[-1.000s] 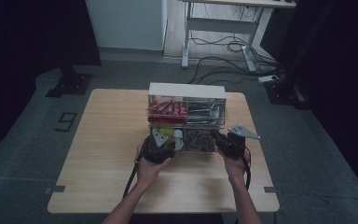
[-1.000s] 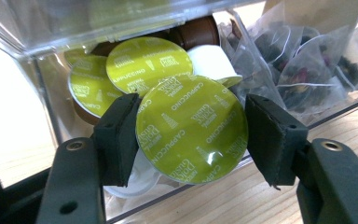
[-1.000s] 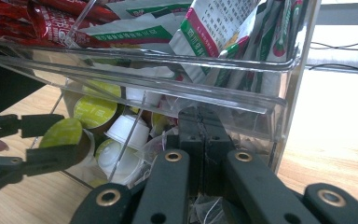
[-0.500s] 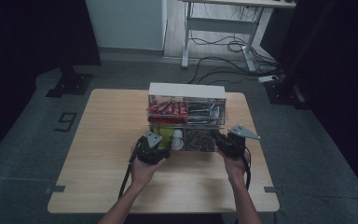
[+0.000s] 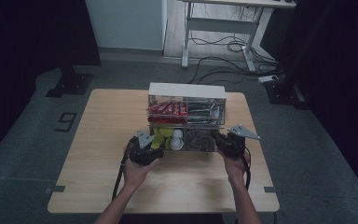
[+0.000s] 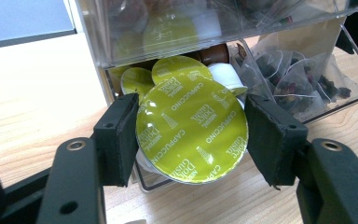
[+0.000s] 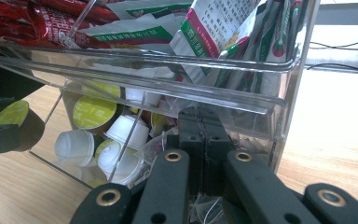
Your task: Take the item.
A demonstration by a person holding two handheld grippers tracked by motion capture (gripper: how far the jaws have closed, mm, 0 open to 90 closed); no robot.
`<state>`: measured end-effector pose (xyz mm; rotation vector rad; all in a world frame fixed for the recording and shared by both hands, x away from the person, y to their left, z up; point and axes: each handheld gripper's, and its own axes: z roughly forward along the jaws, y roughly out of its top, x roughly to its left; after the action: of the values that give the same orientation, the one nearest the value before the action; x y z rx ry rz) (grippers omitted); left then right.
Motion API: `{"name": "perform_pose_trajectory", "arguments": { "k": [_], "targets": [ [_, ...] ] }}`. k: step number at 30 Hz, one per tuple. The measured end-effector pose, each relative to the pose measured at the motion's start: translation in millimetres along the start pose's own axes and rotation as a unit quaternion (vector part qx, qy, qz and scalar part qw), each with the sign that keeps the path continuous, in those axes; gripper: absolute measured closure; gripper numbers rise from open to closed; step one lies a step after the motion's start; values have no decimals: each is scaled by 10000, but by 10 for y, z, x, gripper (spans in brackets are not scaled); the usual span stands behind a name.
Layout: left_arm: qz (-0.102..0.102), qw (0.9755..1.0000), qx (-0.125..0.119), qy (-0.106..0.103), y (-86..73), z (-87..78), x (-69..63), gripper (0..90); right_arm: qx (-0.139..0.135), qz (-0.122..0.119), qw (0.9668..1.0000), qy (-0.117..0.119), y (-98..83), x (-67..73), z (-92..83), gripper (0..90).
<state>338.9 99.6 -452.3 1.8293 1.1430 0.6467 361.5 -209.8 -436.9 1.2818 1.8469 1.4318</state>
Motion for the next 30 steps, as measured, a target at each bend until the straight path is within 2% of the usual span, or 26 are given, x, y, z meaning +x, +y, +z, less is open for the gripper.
{"name": "perform_pose_trajectory", "arguments": {
  "k": [30],
  "targets": [
    [-91, 9999, -17, 89, 1, -113, 118, 383, -8, 8, 10000, -3, -6, 1, -1, 890]
  ]
}}
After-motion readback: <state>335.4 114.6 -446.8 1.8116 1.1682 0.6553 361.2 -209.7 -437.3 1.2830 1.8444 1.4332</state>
